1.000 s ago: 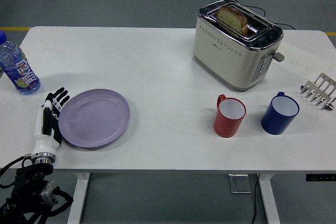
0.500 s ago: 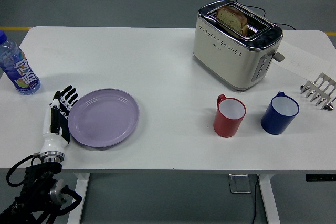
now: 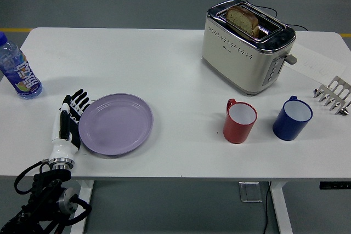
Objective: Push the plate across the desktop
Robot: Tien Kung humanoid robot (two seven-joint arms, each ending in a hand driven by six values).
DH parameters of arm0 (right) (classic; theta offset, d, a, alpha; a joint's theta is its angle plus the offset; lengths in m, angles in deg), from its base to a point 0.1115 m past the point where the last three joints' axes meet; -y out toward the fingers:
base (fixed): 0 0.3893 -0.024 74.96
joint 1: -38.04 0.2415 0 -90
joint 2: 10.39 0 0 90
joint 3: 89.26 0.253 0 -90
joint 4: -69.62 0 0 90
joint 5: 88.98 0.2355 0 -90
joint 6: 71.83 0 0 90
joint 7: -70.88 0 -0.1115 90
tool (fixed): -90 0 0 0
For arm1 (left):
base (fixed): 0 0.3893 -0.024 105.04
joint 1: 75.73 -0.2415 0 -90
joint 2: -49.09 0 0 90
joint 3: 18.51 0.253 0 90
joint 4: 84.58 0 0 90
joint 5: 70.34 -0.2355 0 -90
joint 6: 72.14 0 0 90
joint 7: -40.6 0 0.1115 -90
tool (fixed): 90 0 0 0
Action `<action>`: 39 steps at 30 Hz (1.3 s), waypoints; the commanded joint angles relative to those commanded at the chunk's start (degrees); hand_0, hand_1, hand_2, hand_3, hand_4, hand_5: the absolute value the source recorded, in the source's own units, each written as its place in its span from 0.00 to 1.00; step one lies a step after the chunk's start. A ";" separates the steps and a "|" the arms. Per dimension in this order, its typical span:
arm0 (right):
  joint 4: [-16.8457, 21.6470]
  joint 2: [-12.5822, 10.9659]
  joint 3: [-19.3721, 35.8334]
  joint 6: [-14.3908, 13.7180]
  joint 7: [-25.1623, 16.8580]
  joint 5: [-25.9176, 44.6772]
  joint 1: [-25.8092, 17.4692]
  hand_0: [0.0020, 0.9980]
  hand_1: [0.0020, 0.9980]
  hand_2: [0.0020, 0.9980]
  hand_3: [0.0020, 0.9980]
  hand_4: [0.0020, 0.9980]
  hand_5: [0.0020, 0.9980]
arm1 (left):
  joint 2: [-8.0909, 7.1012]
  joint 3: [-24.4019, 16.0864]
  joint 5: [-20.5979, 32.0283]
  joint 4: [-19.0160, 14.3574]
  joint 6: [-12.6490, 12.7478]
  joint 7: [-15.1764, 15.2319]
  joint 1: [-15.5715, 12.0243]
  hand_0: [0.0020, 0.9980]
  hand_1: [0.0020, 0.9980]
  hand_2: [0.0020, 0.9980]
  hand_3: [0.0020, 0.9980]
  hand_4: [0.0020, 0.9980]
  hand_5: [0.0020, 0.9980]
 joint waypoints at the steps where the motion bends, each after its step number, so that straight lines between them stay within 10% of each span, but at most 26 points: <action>1: 0.00 0.00 0.03 0.00 0.02 -0.07 0.00 0.59 0.53 0.64 0.61 0.36 0.52 | 0.11 0.10 0.02 -0.09 0.00 0.00 0.01 0.80 0.82 0.81 0.75 0.48 1.00; 39: -0.02 0.00 -0.49 0.30 -0.29 -0.01 0.16 0.59 0.53 0.63 0.61 0.37 0.52 | 0.76 3.39 -0.73 -1.61 -0.16 -0.95 0.77 0.81 0.82 0.81 0.75 0.47 1.00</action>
